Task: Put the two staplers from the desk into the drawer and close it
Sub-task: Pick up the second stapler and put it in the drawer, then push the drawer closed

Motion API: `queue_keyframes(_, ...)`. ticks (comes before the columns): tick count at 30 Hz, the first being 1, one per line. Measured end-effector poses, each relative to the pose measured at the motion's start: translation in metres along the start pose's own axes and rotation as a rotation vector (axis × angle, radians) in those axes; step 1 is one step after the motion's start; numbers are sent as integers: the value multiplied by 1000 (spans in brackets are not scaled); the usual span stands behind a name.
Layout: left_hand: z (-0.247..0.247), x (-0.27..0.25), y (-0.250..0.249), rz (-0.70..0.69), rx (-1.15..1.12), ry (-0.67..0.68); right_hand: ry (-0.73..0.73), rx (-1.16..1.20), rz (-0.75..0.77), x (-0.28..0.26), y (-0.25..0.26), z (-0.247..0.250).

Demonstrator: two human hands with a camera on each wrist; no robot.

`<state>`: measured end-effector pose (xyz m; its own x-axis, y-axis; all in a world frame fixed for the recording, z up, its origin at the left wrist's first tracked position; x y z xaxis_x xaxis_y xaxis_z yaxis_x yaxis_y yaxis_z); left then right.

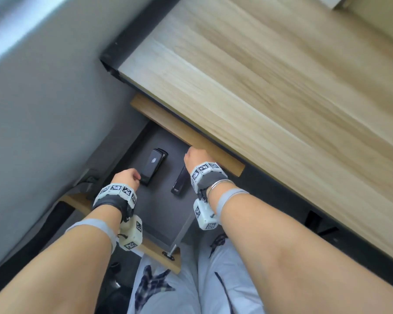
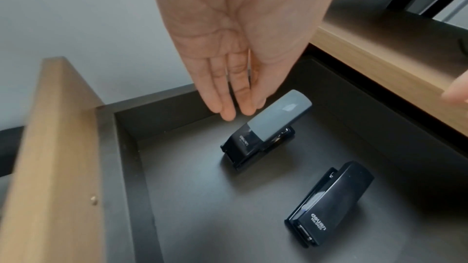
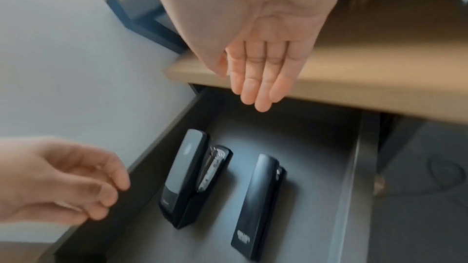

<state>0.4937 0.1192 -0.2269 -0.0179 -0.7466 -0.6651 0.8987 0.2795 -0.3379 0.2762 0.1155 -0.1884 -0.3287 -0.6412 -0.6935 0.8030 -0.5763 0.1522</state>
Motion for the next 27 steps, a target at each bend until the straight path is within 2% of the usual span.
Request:
queue_keyframes(6,11,-46,6,97,79,38,-169,-5,269,-48,19,76)
queue_keyframes(9,13,-67,20,161,213,98,-335,43,299,-57,13,115)
queue_keyframes(12,11,-89,29,213,332,201,-495,116,248,-48,-9,142)
queue_keyframes(15,5,-109,36,228,494,374,-593,141,103,-33,-43,149)
queue_keyframes(18,-4,-111,44,195,551,377,-649,112,-29,-22,-77,141)
queue_keyframes(20,-14,-114,45,176,586,414,-705,91,-59,-19,-93,135)
queue_keyframes(22,-22,-116,45,152,616,480,-734,84,-56,-15,-102,130)
queue_keyframes(25,-29,-114,44,188,570,536,-712,67,-65,-10,-110,125)
queue_keyframes(27,-32,-110,43,210,533,516,-693,45,-78,-8,-113,123)
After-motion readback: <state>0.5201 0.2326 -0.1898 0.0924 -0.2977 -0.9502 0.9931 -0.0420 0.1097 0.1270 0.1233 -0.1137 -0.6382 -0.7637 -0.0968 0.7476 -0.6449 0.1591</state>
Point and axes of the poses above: each hand's wrist, its own x-axis towards the middle knuckle, its own z-axis out of the back of the hand, y = z × x, the point moved 5 cm from there along x, towards the middle knuckle, and after that the axes turned 7 degrees about -z, right-handed, at the moved point
